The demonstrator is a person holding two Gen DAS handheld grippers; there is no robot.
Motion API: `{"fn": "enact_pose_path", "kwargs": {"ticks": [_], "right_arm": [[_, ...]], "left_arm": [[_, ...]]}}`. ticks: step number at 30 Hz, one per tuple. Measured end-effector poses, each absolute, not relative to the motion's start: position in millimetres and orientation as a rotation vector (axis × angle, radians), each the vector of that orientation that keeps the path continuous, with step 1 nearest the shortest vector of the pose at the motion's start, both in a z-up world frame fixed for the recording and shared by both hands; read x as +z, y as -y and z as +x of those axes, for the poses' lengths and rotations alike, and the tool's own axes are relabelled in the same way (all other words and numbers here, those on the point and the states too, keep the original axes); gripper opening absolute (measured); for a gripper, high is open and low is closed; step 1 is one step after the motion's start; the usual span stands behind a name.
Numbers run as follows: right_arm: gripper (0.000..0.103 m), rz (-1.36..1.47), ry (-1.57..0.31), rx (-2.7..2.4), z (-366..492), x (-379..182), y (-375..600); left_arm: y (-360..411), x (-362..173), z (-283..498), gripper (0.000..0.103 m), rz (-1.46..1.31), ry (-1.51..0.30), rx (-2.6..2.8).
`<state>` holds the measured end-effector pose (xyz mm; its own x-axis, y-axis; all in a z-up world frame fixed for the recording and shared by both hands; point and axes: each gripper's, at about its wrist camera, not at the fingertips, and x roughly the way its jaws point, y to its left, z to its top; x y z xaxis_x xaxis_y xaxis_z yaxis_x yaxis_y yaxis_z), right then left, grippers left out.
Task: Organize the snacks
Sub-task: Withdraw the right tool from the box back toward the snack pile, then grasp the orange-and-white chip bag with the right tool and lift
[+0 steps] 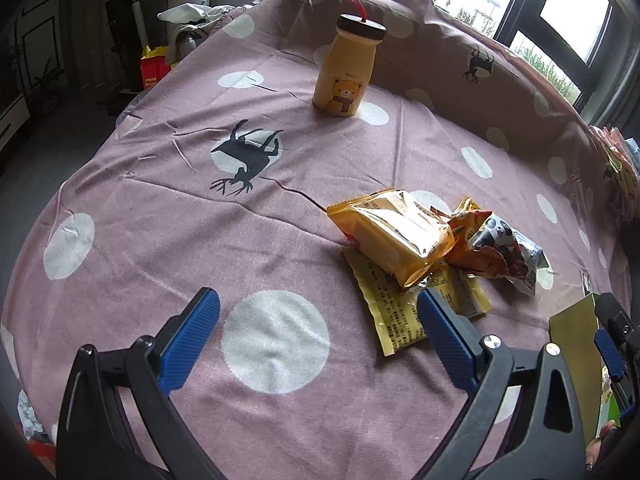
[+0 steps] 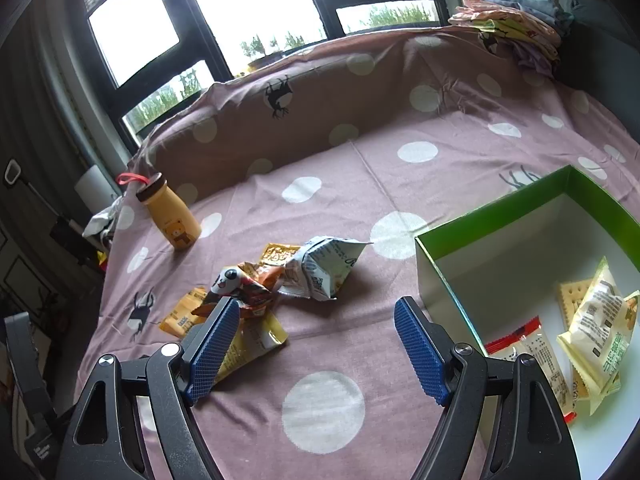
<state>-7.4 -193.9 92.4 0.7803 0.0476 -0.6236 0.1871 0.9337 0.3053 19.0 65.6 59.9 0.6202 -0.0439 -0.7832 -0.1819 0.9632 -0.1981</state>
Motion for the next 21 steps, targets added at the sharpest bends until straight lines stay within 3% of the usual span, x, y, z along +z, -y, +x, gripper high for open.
{"fn": "enact_pose_path", "kwargs": {"ticks": [14, 21], "right_arm": [[0.08, 0.535, -0.777, 0.149, 31.8, 78.7, 202.7], [0.08, 0.406, -0.837, 0.185, 71.8, 82.1, 164.7]], "left_arm": [[-62.8, 54.0, 26.1, 0.099, -0.306, -0.929, 0.048], [-55.2, 49.5, 33.4, 0.098, -0.355, -0.955, -0.005]]}}
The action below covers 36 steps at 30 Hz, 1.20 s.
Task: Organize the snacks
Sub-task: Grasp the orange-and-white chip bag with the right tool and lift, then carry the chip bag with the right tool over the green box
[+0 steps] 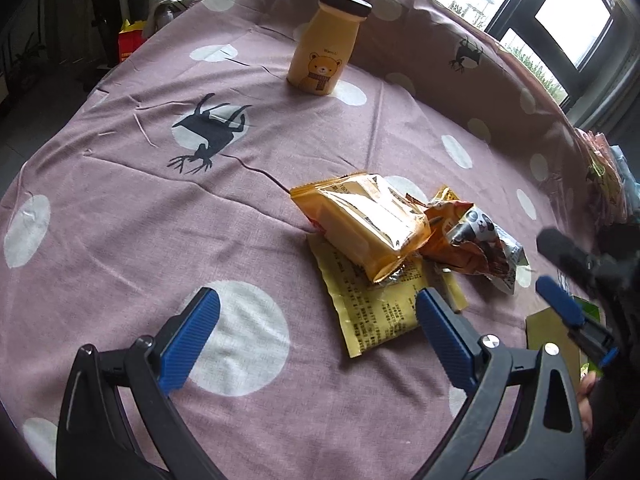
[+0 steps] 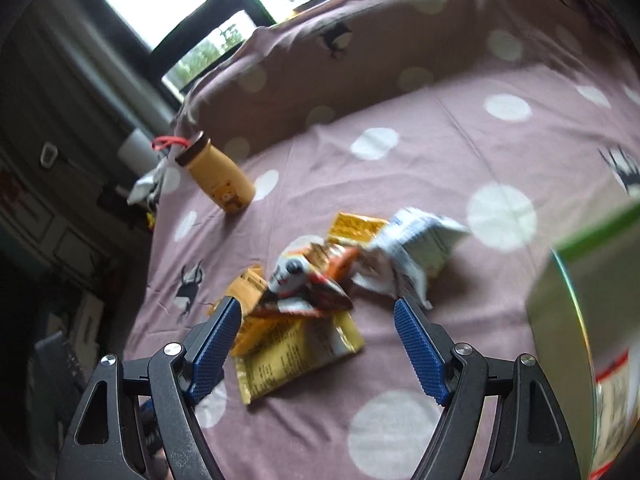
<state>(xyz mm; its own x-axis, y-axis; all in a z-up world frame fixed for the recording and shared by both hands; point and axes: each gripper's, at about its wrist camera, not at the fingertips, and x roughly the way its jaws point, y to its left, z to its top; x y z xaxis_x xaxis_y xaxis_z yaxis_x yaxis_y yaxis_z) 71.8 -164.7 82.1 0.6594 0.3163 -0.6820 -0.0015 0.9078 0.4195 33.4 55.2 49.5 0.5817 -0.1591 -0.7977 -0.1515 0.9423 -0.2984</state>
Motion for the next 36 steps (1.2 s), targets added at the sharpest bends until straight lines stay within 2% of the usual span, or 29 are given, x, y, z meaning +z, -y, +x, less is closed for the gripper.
{"fn": "enact_pose_path", "kwargs": {"ticks": [7, 10, 11, 12, 13, 14, 15, 22, 27, 32, 36], "right_arm": [[0.08, 0.351, -0.882, 0.148, 106.9, 70.4, 141.5], [0.061, 0.295, -0.933, 0.147, 113.1, 57.2, 128.5], [0.049, 0.26, -0.942, 0.127, 112.1, 53.4, 124.1], [0.041, 0.254, -0.94, 0.124, 111.2, 51.6, 122.3], [0.037, 0.259, -0.939, 0.128, 107.2, 50.7, 122.5], [0.028, 0.269, -0.935, 0.126, 101.3, 52.1, 124.0], [0.026, 0.276, -0.928, 0.124, 96.6, 54.5, 126.3], [0.025, 0.407, -0.933, 0.164, 47.6, 72.3, 158.0], [0.025, 0.494, -1.038, 0.192, 28.0, 47.6, 176.7], [0.025, 0.588, -1.056, 0.257, 22.9, 36.4, 189.2], [0.025, 0.585, -1.069, 0.282, 23.5, 33.6, 187.2]], "left_arm": [[-56.3, 53.5, 34.5, 0.098, -0.358, -0.959, -0.005], [-58.9, 54.4, 33.3, 0.098, -0.343, -0.961, -0.001], [-61.0, 55.6, 32.7, 0.098, -0.345, -0.961, 0.004], [-63.1, 56.3, 31.5, 0.098, -0.354, -0.958, 0.0], [-64.8, 56.9, 30.4, 0.098, -0.364, -0.955, -0.007], [-67.2, 58.2, 28.6, 0.098, -0.384, -0.955, -0.018], [-67.9, 58.7, 27.4, 0.098, -0.396, -0.956, -0.028], [-42.6, 65.2, 15.6, 0.098, -0.367, -0.995, -0.29], [-1.3, 56.8, 8.1, 0.097, -0.307, -1.066, -0.514], [33.8, 41.3, 4.8, 0.092, -0.288, -1.129, -0.601], [47.3, 39.4, 4.1, 0.075, -0.28, -1.11, -0.62]]}}
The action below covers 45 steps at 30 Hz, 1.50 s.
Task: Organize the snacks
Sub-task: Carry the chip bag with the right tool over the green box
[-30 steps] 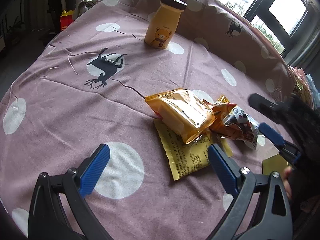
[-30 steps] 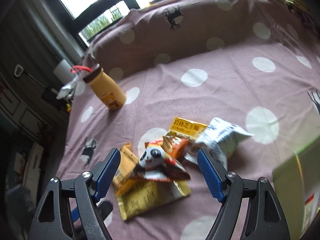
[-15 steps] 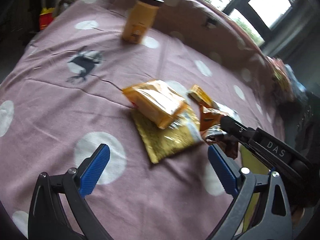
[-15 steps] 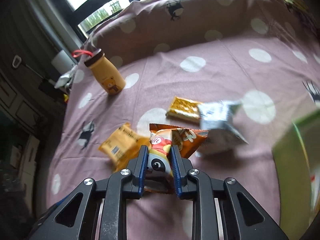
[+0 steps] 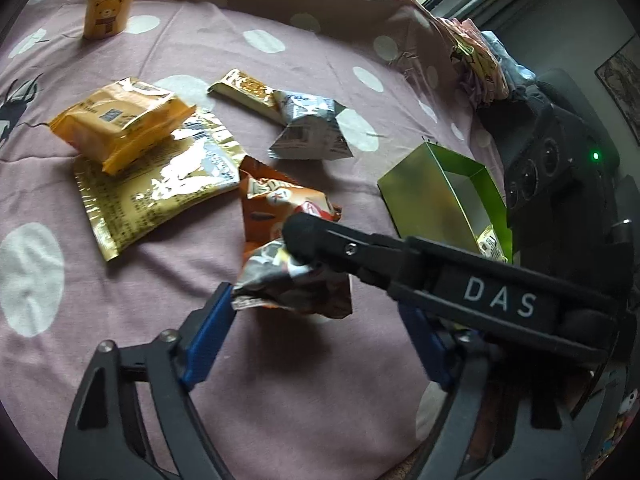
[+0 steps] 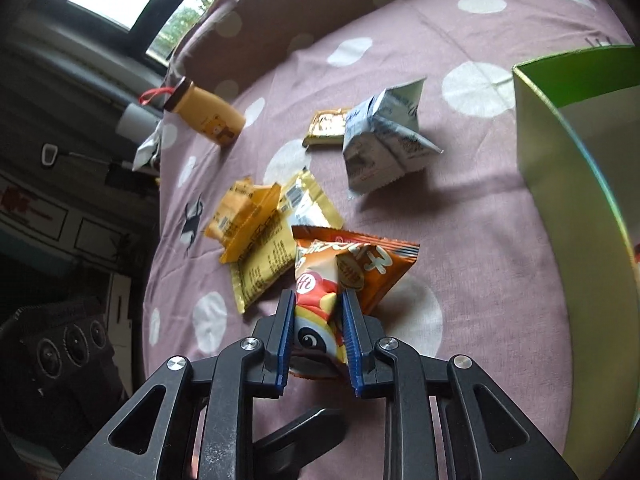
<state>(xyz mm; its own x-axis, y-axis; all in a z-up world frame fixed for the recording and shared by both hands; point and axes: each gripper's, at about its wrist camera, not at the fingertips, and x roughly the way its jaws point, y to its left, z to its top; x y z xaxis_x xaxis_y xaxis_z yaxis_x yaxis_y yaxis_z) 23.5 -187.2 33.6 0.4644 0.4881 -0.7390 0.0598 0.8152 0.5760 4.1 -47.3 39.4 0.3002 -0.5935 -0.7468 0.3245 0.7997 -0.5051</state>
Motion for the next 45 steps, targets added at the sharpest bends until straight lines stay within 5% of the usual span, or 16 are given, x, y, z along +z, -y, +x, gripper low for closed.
{"fn": "enact_pose_path", "kwargs": {"ticks": [2, 6, 27, 45], "right_arm": [[0.025, 0.59, -1.066, 0.284, 22.1, 33.9, 188.9], [0.025, 0.6, -1.041, 0.282, 19.5, 40.3, 193.9], [0.025, 0.522, -0.586, 0.124, -69.0, 156.2, 257.8], [0.025, 0.546, -0.638, -0.115, -91.6, 145.3, 326.8]], "left_arm": [[49.2, 38.8, 6.6, 0.071, -0.281, -1.098, -0.616], [42.3, 49.4, 6.3, 0.044, -0.267, -1.029, -0.568], [107.9, 138.8, -43.4, 0.042, -0.221, -0.638, -0.818], [187.9, 116.3, -40.6, 0.042, -0.237, -0.742, -0.995]]}}
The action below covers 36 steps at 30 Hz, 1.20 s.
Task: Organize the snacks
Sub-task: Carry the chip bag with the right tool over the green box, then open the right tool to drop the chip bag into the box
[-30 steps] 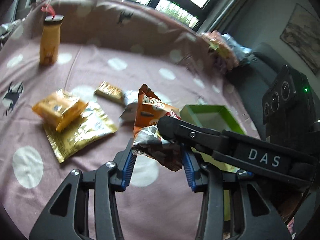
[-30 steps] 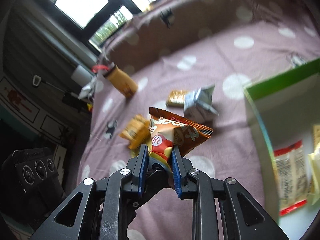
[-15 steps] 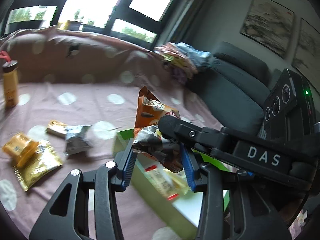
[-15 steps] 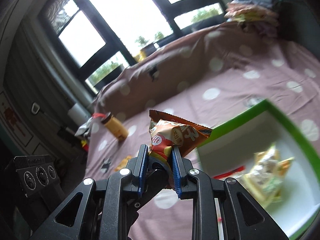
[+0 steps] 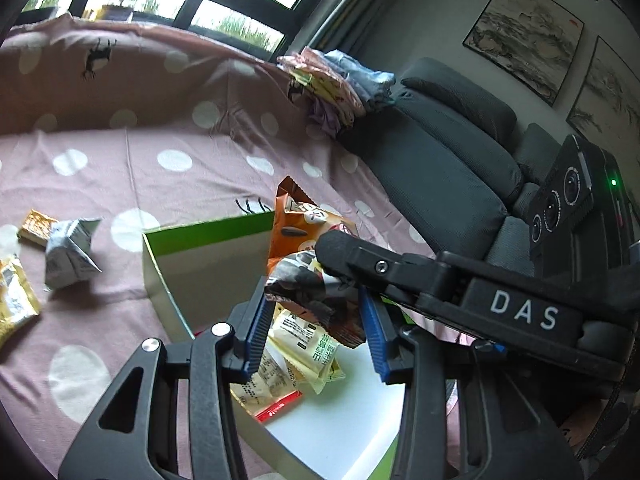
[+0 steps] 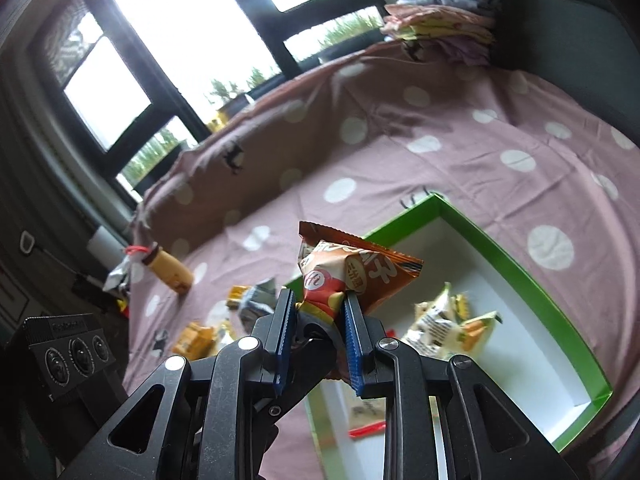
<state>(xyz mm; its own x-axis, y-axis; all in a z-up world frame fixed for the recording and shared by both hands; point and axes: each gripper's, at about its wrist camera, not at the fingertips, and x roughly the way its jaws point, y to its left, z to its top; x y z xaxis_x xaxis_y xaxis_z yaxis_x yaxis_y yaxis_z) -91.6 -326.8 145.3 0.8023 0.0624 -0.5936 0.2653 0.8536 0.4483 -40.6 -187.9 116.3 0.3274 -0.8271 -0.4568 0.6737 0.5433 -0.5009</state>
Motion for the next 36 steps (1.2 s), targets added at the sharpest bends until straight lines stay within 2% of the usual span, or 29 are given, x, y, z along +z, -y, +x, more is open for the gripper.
{"fn": "enact_pose_path", "kwargs": {"ticks": [11, 13, 15, 16, 17, 18, 20, 21, 26, 36], "right_arm": [[0.025, 0.53, -0.739, -0.273, -84.6, 125.6, 345.1], [0.025, 0.505, -0.754, -0.335, -83.3, 124.3, 345.7], [0.026, 0.502, -0.739, -0.35, -84.7, 126.0, 347.0], [0.028, 0.503, -0.727, -0.349, -85.8, 127.6, 346.7], [0.038, 0.5, -0.718, -0.35, -86.0, 128.7, 346.5], [0.054, 0.49, -0.701, -0.352, -87.2, 131.4, 344.1], [0.069, 0.472, -0.661, -0.344, -89.2, 138.1, 337.7], [0.069, 0.467, -0.645, -0.331, -89.1, 141.4, 333.3], [0.073, 0.468, -0.621, -0.183, -78.8, 150.2, 305.0], [0.074, 0.481, -0.757, 0.168, -13.6, 127.2, 223.2]], "left_arm": [[217.9, 100.6, -40.4, 0.041, -0.212, -0.845, -0.991], [218.6, 98.9, -40.8, 0.044, -0.2, -0.854, -0.984], [216.7, 99.5, -41.1, 0.056, -0.182, -0.867, -0.971], [214.3, 100.7, -40.8, 0.061, -0.173, -0.88, -0.958], [210.0, 103.4, -40.3, 0.066, -0.168, -0.892, -0.948], [204.0, 106.1, -40.1, 0.068, -0.175, -0.888, -0.948], [184.9, 115.3, -40.0, 0.074, -0.192, -0.848, -0.922], [177.8, 116.9, -39.8, 0.079, -0.192, -0.831, -0.902], [120.8, 122.4, -27.3, 0.085, -0.192, -0.8, -0.698], [-10.3, 86.4, 8.0, 0.085, -0.272, -0.925, -0.176]]}}
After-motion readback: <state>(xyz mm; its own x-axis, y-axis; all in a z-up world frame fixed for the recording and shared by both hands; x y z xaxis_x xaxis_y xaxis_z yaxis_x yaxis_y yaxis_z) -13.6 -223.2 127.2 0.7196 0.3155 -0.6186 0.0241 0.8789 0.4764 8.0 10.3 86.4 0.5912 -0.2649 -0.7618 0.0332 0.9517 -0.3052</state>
